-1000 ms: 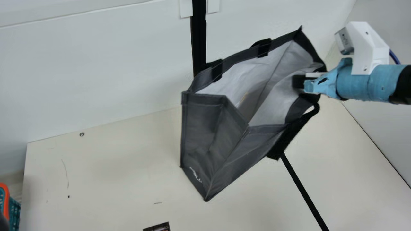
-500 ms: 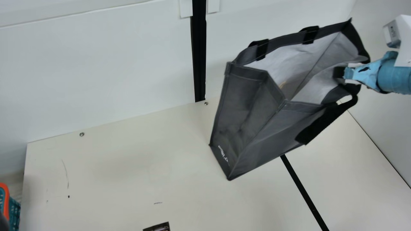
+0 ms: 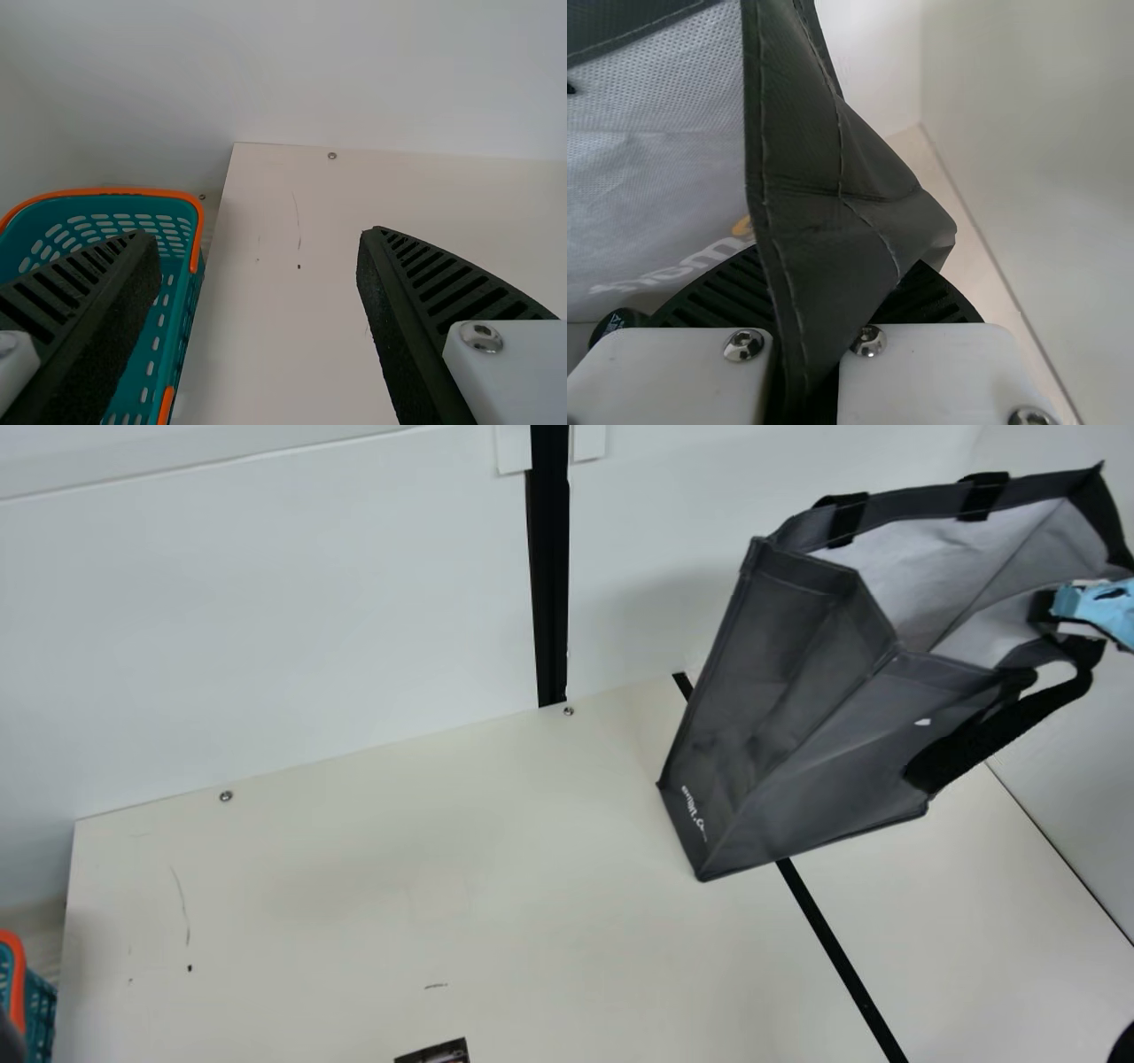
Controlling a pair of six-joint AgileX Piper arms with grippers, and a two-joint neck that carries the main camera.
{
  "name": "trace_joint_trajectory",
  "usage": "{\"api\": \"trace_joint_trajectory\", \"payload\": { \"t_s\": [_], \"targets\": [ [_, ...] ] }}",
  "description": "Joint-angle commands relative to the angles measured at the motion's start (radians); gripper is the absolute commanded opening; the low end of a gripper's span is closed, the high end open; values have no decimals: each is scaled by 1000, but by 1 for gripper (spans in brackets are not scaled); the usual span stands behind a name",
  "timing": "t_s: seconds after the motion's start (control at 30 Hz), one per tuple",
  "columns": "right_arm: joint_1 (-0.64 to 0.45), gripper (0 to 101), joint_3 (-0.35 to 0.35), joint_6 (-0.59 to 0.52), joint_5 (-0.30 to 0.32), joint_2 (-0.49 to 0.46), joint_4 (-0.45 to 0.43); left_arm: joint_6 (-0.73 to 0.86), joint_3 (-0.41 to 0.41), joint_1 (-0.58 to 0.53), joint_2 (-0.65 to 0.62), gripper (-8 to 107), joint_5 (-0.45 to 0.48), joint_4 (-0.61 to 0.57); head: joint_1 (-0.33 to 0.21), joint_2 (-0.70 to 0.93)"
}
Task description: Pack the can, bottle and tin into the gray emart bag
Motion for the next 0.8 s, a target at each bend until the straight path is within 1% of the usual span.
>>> {"api": "trace_joint_trajectory", "payload": {
  "t_s": [0.0, 0.23, 0.43, 0.77],
  "targets": [
    [-13, 0, -37, 4, -2, 19, -5, 0, 0, 0, 0, 90, 0, 0, -23, -2],
    [-61, 0, -121, 13, -2, 82, -24, 0, 0, 0, 0, 90, 0, 0, -23, -2],
    [-91, 0, -166, 14, -2, 119, -33, 0, 0, 0, 0, 90, 0, 0, -23, -2],
    [-103, 33, -200, 13, -2, 129, -33, 0, 0, 0, 0, 90, 0, 0, -23, -2]
  ]
}}
